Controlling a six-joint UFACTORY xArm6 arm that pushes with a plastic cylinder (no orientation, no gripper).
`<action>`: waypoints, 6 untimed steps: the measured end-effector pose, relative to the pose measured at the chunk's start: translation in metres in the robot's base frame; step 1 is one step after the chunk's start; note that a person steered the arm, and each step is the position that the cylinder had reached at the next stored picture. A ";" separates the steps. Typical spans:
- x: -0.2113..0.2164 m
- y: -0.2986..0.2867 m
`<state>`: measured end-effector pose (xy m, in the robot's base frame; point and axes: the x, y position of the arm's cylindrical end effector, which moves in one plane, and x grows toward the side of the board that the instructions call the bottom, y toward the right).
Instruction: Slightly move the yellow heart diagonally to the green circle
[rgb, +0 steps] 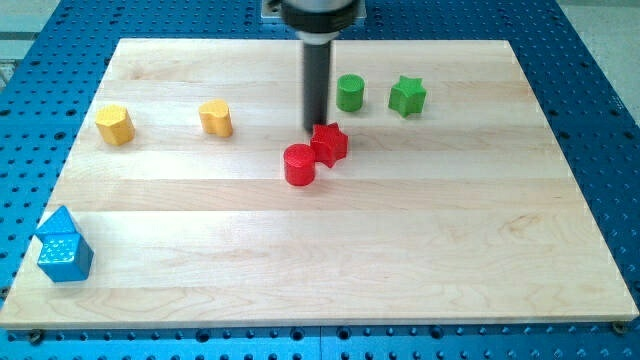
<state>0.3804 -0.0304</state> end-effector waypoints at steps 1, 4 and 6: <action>-0.023 -0.046; -0.037 -0.073; 0.075 -0.070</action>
